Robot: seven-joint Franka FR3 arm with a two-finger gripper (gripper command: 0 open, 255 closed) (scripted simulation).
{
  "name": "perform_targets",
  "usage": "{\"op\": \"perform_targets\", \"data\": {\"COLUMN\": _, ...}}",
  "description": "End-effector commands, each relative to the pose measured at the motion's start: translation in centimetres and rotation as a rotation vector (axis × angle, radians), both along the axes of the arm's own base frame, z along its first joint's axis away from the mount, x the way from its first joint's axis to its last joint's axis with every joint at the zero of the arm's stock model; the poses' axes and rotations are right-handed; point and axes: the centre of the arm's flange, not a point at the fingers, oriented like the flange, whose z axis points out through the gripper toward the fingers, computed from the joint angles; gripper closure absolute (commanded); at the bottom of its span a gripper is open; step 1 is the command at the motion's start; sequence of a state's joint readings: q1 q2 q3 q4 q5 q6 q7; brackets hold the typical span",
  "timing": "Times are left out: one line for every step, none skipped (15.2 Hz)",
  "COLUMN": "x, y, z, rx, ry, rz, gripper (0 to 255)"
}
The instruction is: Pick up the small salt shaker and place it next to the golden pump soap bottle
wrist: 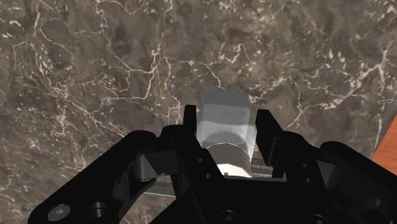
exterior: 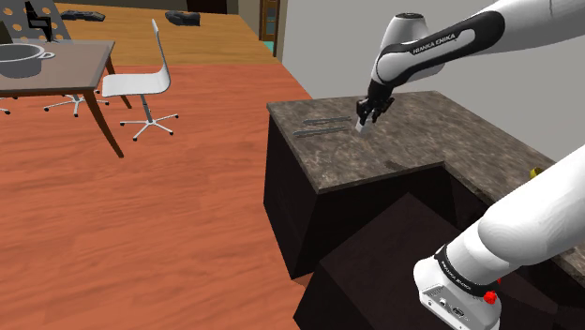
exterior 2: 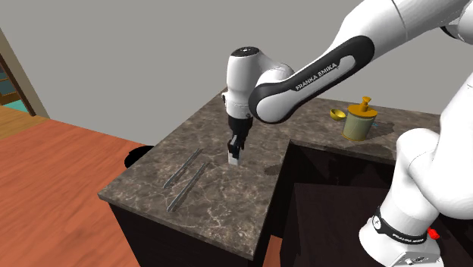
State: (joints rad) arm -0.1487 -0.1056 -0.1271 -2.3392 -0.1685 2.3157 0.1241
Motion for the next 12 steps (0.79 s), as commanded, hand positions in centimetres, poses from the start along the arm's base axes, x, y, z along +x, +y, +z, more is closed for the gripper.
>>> {"op": "perform_targets", "data": {"x": 0.0, "y": 0.0, "z": 1.1, "rx": 0.000, "ry": 0.000, "rz": 0.000, "gripper": 255}}
{"op": "perform_targets", "data": {"x": 0.0, "y": 0.0, "z": 1.6, "rx": 0.000, "ry": 0.000, "rz": 0.000, "gripper": 255}}
{"op": "perform_targets", "data": {"x": 0.0, "y": 0.0, "z": 2.1, "rx": 0.000, "ry": 0.000, "rz": 0.000, "gripper": 255}}
{"op": "perform_targets", "data": {"x": 0.0, "y": 0.0, "z": 2.6, "rx": 0.000, "ry": 0.000, "rz": 0.000, "gripper": 255}}
{"op": "perform_targets", "data": {"x": 0.0, "y": 0.0, "z": 3.2, "rx": 0.000, "ry": 0.000, "rz": 0.000, "gripper": 255}}
{"op": "perform_targets", "data": {"x": 0.0, "y": 0.0, "z": 3.7, "rx": 0.000, "ry": 0.000, "rz": 0.000, "gripper": 255}}
{"op": "perform_targets", "data": {"x": 0.0, "y": 0.0, "z": 4.2, "rx": 0.000, "ry": 0.000, "rz": 0.000, "gripper": 255}}
{"op": "perform_targets", "data": {"x": 0.0, "y": 0.0, "z": 4.8, "rx": 0.000, "ry": 0.000, "rz": 0.000, "gripper": 255}}
{"op": "perform_targets", "data": {"x": 0.0, "y": 0.0, "z": 5.3, "rx": 0.000, "ry": 0.000, "rz": 0.000, "gripper": 255}}
{"op": "perform_targets", "data": {"x": 0.0, "y": 0.0, "z": 5.8, "rx": 0.000, "ry": 0.000, "rz": 0.000, "gripper": 255}}
{"op": "perform_targets", "data": {"x": 0.0, "y": 0.0, "z": 6.3, "rx": 0.000, "ry": 0.000, "rz": 0.000, "gripper": 255}}
{"op": "perform_targets", "data": {"x": 0.0, "y": 0.0, "z": 6.9, "rx": 0.000, "ry": 0.000, "rz": 0.000, "gripper": 255}}
